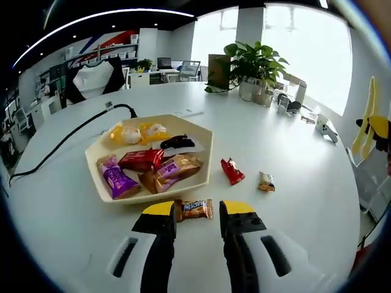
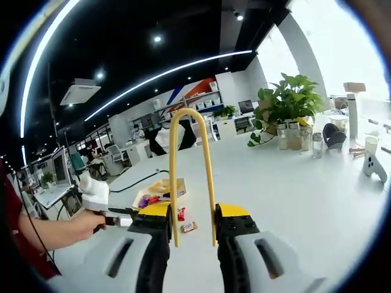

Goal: Place the target food into the container with the food tongs after gripping and lifting it, then release it inside without dropping or visibly crushing the food.

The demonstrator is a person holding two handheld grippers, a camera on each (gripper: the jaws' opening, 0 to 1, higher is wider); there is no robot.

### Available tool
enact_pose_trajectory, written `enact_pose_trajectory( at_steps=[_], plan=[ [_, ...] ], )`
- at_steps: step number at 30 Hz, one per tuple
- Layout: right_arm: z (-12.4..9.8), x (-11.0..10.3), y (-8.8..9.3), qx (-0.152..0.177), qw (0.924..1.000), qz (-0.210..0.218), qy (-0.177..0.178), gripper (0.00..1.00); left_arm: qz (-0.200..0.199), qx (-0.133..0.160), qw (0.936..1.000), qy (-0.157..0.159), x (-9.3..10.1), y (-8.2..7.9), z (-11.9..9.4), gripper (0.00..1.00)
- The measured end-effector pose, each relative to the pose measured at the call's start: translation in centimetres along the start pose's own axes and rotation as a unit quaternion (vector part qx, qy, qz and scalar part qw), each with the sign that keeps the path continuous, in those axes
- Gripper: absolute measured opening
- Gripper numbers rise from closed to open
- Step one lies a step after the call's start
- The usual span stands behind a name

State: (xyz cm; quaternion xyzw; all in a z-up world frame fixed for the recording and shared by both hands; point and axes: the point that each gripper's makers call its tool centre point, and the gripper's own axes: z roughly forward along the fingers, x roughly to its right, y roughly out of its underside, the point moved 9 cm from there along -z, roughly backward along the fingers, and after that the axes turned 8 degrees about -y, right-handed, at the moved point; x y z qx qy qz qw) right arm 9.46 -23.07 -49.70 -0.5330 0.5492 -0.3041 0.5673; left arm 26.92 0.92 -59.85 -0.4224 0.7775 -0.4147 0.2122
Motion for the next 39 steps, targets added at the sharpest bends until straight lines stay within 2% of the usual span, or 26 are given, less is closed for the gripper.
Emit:
enact_pose_trajectory(
  at_steps=[9,14,15,18,19,23,28,36,39],
  plan=[
    [0.2,0.5,0.0,-0.009,0.9999,-0.007,0.005,0.25,0.013,-0.004,0.9995,-0.030,0.1,0.4,1.4,0.30],
    [0.4,0.9,0.1,-0.012,0.9999,-0.004,0.008,0.25,0.036,-0.013,0.9986,-0.036,0.2,1.0,2.0,0.29],
    [0.4,0.9,0.1,-0.012,0.9999,-0.004,0.009,0.25,0.049,-0.002,0.9980,-0.040,0.0,0.9,2.2,0.29],
    [0.4,1.0,0.1,-0.011,0.9997,-0.011,0.018,0.25,0.047,-0.007,0.9980,-0.041,-0.1,0.8,2.1,0.28],
    [0.5,1.0,0.1,-0.011,0.9998,-0.009,0.016,0.25,0.064,-0.006,0.9969,-0.044,-0.3,0.6,2.3,0.27],
    [0.6,0.9,0.1,-0.013,0.9998,-0.009,0.013,0.25,0.094,-0.003,0.9949,-0.035,0.0,0.6,2.2,0.21],
    [0.7,0.8,0.0,-0.010,0.9996,-0.020,0.020,0.25,0.130,0.002,0.9909,-0.037,-0.1,0.7,2.2,0.19],
    [0.2,0.5,0.2,-0.012,0.9997,-0.018,0.015,0.25,0.144,-0.002,0.9894,-0.015,0.3,1.1,1.4,0.17],
    [0.1,0.4,0.2,-0.010,0.9997,-0.016,0.014,0.25,0.159,-0.003,0.9872,0.005,1.0,1.3,0.8,0.17]
  ],
)
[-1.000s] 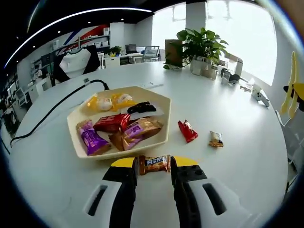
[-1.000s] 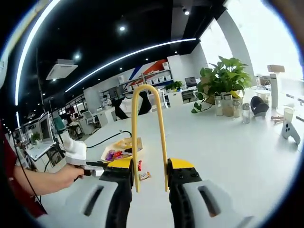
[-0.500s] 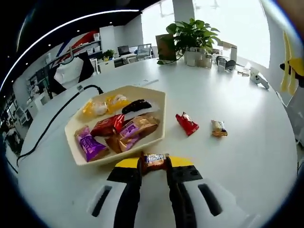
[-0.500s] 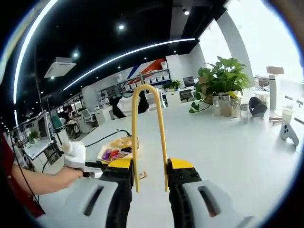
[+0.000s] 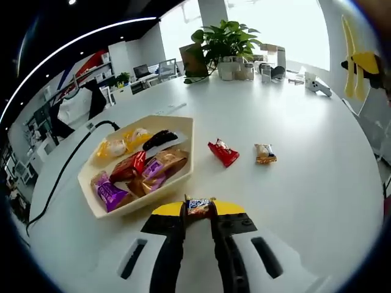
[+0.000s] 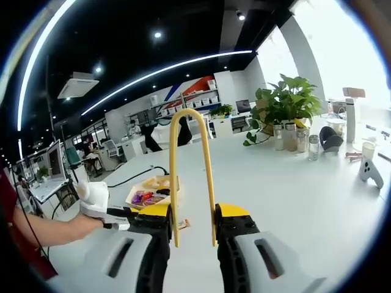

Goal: Place the target food into the container with the food tongs after gripping and lifting it, then release it inside without dropping or visibly crushing the food.

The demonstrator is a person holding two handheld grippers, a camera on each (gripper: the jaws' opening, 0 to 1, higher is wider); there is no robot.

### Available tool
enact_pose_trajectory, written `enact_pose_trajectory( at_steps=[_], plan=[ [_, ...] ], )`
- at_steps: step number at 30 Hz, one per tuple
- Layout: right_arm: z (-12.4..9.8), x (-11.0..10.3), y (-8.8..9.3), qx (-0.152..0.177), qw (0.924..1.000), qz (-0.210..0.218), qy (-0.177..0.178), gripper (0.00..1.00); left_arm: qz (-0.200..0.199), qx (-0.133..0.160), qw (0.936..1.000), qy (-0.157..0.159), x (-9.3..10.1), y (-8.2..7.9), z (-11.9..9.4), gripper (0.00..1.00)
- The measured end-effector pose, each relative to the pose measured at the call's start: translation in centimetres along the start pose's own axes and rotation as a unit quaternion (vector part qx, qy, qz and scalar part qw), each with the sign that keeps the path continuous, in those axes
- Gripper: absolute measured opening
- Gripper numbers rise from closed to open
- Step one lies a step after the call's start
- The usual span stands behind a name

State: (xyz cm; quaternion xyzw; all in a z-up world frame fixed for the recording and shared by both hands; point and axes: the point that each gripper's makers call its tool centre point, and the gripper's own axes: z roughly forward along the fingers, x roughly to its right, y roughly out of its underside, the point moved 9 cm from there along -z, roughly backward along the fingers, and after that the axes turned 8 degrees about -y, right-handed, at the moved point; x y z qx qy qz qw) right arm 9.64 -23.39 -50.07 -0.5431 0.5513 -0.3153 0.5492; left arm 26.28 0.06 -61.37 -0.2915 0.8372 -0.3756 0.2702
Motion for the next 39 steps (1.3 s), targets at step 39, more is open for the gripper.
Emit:
enact_pose_trajectory(
  at_steps=[39],
  plan=[
    [-1.9,-0.6,1.6,0.009,0.9998,0.010,-0.015,0.25,0.113,0.009,0.9651,0.236,10.7,-1.1,-4.8,0.25]
  ],
)
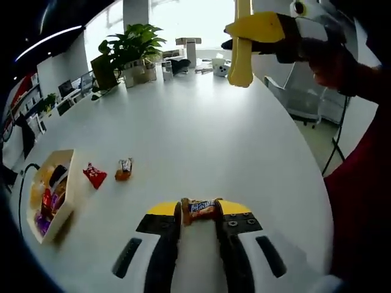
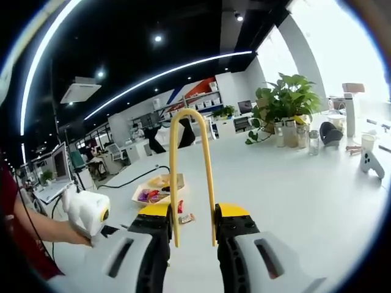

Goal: Place the target food into the container with the food tongs after gripping and lifting it, then release it inside without dropping or visibly crushing the food.

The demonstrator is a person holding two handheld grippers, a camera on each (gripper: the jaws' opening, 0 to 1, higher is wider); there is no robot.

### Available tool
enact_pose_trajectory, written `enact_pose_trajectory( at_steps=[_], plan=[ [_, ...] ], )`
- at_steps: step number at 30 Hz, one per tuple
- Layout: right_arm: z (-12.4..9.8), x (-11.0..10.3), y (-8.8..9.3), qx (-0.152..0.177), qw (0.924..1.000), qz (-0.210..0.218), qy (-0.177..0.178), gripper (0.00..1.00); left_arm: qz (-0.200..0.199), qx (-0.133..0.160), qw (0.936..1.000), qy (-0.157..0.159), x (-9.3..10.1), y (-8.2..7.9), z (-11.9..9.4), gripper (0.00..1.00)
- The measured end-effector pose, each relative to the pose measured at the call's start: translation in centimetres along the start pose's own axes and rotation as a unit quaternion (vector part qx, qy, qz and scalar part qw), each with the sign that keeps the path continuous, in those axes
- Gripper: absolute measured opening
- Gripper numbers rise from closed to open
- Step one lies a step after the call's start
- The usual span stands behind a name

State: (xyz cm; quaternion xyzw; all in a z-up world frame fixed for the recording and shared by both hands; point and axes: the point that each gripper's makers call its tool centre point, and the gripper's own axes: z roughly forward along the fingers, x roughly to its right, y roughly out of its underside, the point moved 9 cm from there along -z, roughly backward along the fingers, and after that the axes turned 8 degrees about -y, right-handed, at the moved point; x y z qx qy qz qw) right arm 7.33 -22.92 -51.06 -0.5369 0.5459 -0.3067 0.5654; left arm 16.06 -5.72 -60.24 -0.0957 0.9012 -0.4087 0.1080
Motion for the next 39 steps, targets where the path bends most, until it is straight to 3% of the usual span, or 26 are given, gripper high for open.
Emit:
enact_pose_trajectory(
  at_steps=[4,10,18,23,30,36,39],
  plan=[
    [0.3,-0.3,0.1,0.000,1.0000,-0.002,-0.007,0.25,-0.008,0.016,0.9998,0.002,-0.1,-0.1,-1.1,0.30],
    [1.0,-1.4,0.4,-0.002,0.9994,-0.017,-0.029,0.25,-0.056,0.049,0.9972,-0.014,-0.9,0.0,-3.4,0.31],
    [2.2,-2.9,2.1,-0.015,0.9975,-0.024,-0.064,0.24,-0.111,0.090,0.9862,-0.084,-2.9,1.0,-7.5,0.30],
    [3.4,-3.6,3.4,-0.035,0.9953,-0.043,-0.079,0.24,-0.129,0.090,0.9813,-0.111,-3.5,2.8,-9.3,0.29],
    [4.7,-4.5,4.9,-0.048,0.9927,-0.053,-0.098,0.23,-0.167,0.093,0.9662,-0.173,-4.4,5.3,-12.0,0.29],
    [5.7,-5.0,6.1,-0.061,0.9888,-0.084,-0.108,0.22,-0.185,0.092,0.9556,-0.210,-5.1,6.8,-14.2,0.29],
    [6.1,-5.1,6.7,-0.062,0.9889,-0.078,-0.110,0.23,-0.194,0.088,0.9508,-0.225,-5.5,7.4,-15.1,0.29]
  ],
)
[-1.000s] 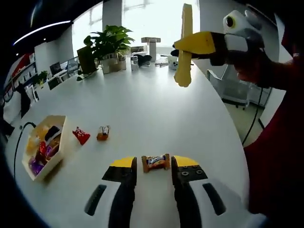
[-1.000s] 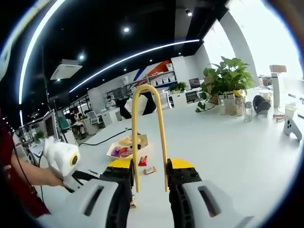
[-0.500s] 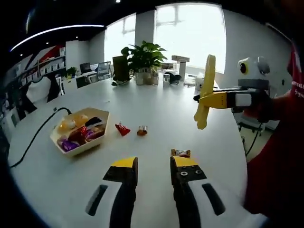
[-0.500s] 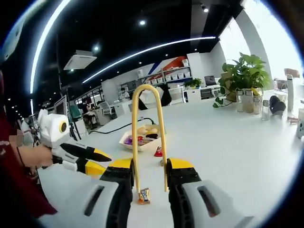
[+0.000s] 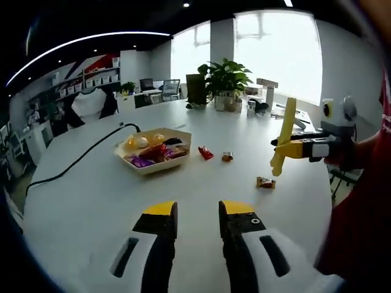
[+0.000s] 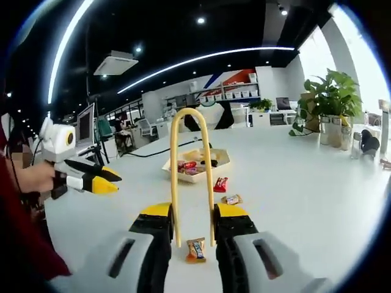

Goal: Place the target food into the container with the food tongs after gripping and lifting it, then release it inside without dropping or visibly crushing the food.

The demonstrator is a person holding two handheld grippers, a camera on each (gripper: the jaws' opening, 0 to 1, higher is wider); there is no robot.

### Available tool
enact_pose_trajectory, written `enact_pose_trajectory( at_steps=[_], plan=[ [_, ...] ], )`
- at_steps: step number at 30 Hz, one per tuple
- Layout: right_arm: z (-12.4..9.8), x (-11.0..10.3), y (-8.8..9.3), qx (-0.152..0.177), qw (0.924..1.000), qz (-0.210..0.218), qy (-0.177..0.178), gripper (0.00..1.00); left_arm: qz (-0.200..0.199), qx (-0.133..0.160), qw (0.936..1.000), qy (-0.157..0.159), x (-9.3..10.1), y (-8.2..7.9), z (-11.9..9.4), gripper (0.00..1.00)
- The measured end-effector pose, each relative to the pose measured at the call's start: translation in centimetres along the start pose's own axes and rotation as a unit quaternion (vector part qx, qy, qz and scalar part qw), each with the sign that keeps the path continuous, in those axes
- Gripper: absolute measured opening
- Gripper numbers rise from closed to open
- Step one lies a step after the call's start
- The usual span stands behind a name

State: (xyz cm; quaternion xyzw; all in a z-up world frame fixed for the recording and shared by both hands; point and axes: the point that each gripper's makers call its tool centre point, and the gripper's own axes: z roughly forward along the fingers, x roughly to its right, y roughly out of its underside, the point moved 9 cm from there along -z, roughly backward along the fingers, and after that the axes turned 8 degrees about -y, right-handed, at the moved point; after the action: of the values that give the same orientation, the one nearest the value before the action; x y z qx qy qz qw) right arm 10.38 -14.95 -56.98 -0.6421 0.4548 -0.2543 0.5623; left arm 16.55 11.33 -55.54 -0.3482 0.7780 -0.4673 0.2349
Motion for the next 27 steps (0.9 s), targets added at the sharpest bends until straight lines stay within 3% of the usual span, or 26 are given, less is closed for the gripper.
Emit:
enact_pose_trajectory(
  at_steps=[5,16,18,20,27],
  plan=[
    [0.9,0.2,0.9,-0.010,0.9999,-0.007,0.000,0.23,0.007,0.000,0.9997,-0.023,-0.8,0.0,-1.2,0.29],
    [1.9,0.2,2.3,-0.027,0.9995,-0.017,-0.002,0.23,0.018,-0.009,0.9992,-0.034,-1.6,0.2,-2.1,0.28],
    [1.9,0.1,2.2,-0.024,0.9986,-0.047,-0.003,0.22,0.021,-0.009,0.9991,-0.036,-1.9,0.1,-2.1,0.28],
    [2.0,-0.1,2.2,-0.045,0.9954,-0.084,-0.004,0.20,0.023,-0.010,0.9990,-0.036,-2.0,0.1,-2.1,0.28],
    [2.3,-0.1,1.5,-0.079,0.9934,-0.083,-0.005,0.15,0.034,-0.011,0.9988,-0.033,-1.8,0.0,-2.0,0.27]
  ],
)
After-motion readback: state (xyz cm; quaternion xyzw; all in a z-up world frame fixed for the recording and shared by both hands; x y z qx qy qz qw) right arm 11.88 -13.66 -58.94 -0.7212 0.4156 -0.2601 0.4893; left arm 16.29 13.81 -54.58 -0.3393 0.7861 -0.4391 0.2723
